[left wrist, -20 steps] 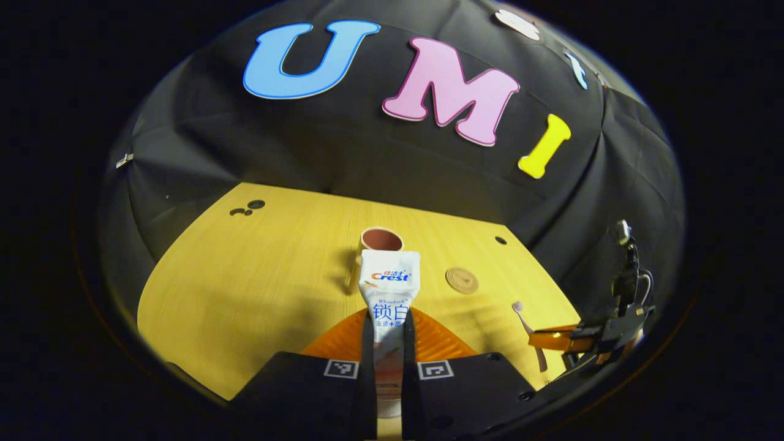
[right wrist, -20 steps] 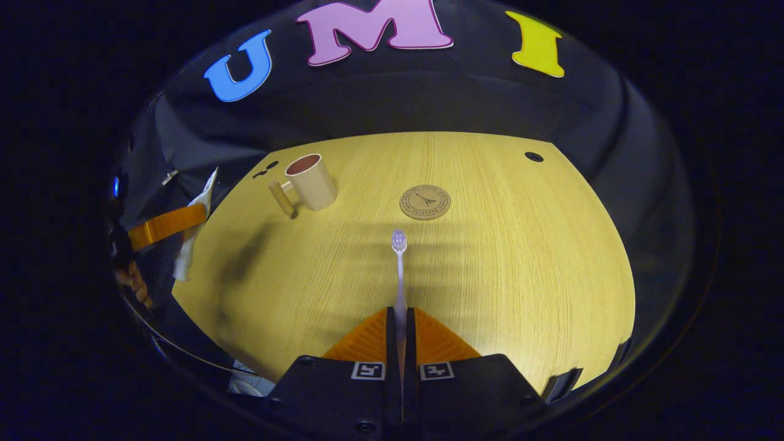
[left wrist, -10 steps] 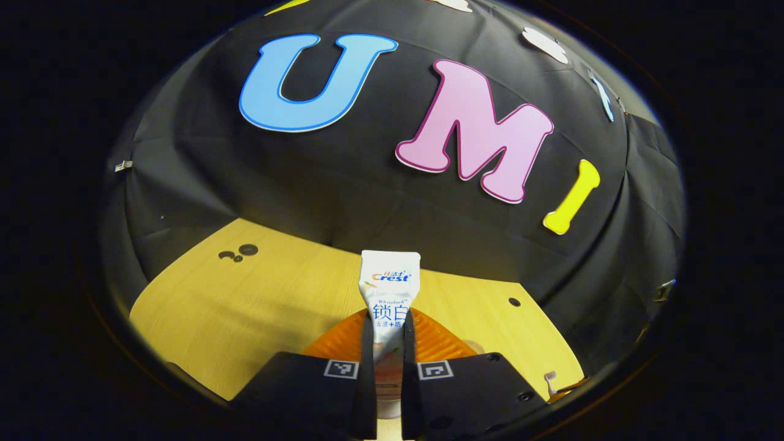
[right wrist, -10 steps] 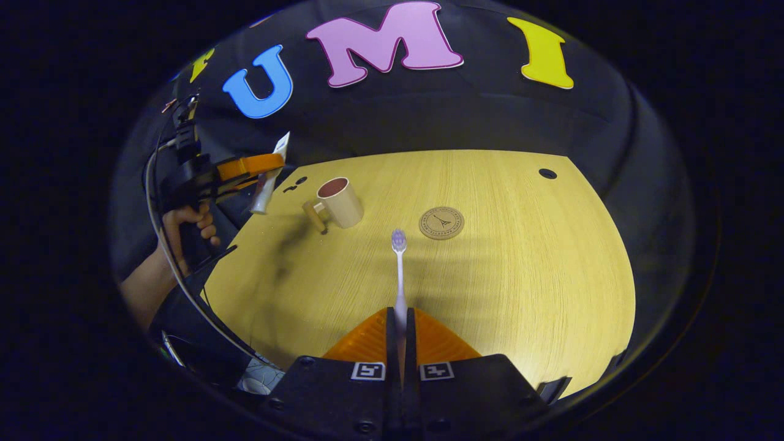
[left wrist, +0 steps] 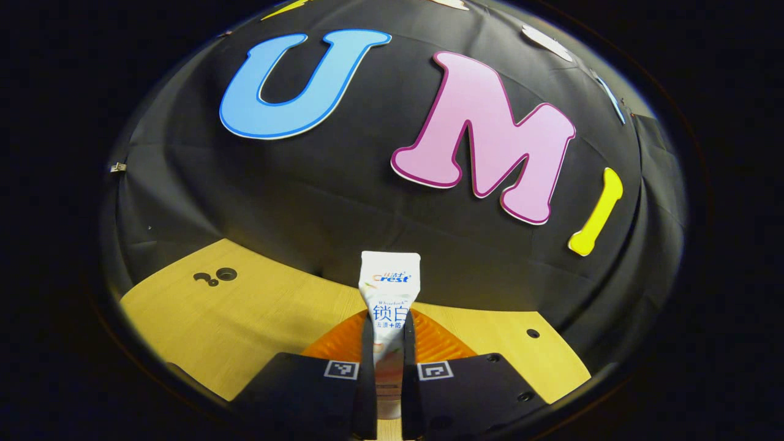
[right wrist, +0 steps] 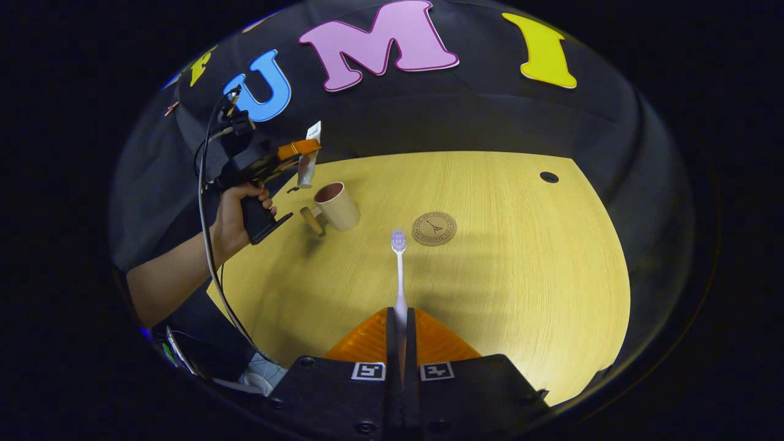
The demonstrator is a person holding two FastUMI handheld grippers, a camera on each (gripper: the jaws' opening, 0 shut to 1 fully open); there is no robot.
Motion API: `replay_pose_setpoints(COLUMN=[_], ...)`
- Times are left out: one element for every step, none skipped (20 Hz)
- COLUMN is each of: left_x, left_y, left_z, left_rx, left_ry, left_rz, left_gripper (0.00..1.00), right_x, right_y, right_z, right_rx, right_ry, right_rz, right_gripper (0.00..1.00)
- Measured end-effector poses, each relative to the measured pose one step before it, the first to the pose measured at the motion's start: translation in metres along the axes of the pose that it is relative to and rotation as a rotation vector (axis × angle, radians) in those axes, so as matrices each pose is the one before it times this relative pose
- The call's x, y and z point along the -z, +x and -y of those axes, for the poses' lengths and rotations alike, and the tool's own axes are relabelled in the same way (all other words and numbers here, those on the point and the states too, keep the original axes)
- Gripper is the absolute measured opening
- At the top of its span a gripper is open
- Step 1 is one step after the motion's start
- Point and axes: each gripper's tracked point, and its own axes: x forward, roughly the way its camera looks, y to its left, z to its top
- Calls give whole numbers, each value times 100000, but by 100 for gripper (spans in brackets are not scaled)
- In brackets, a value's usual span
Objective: Put the toothbrush and toothpaste on the desktop into the cup, then pick up the cup and place it on the coaster on the desktop.
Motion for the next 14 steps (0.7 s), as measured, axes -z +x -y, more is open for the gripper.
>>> replay_pose_setpoints(left_x=[335, 417, 282, 413, 323, 524, 518, 661, 771, 661, 351, 319, 176, 284], left_y=[628, 546, 503, 591, 373, 374, 209, 141, -46, 30, -52, -166, -201, -391], left_z=[-245, -430, -451, -340, -197, -110, -146, 5, 99, -141, -482, -368, -266, -24], left_rx=[-918, -1225, -1424, -1016, -525, -59, -619, 36, -94, -972, -2612, -1856, -1034, -119], left_ry=[-1478, -1738, -1529, -1404, -1214, -345, 670, 638, -182, -135, 664, 171, -640, -840], left_rz=[348, 272, 525, 310, 105, 83, -350, -769, -1259, -764, 238, -87, -928, -1732], left_gripper=[20, 20, 20, 20, 20, 20, 21, 21, 22, 23, 24, 25, 27, 22], right_x=[66, 103, 128, 125, 173, 208, 360, 314, 182, 31, -71, -59, -99, -57], right_y=[95, 70, 150, 77, -46, -11, 237, 166, 220, 163, -25, 94, -15, -7], right_z=[267, 177, 76, 51, -136, -74, 6, -139, -88, 25, 4, -36, -88, -35], right_rx=[44, -183, -53, -27, -187, -12, -427, -776, -614, 219, 135, 60, 50, 85], right_ry=[223, 64, -205, -326, -214, 91, 354, 711, 604, 36, -77, 283, 434, 130], right_rz=[-719, -770, -592, -420, -657, -835, -1020, -1139, -423, -302, -109, 287, 252, 244], right_gripper=[6, 6, 6, 6, 6, 6, 6, 6, 6, 6, 6, 6, 6, 6])
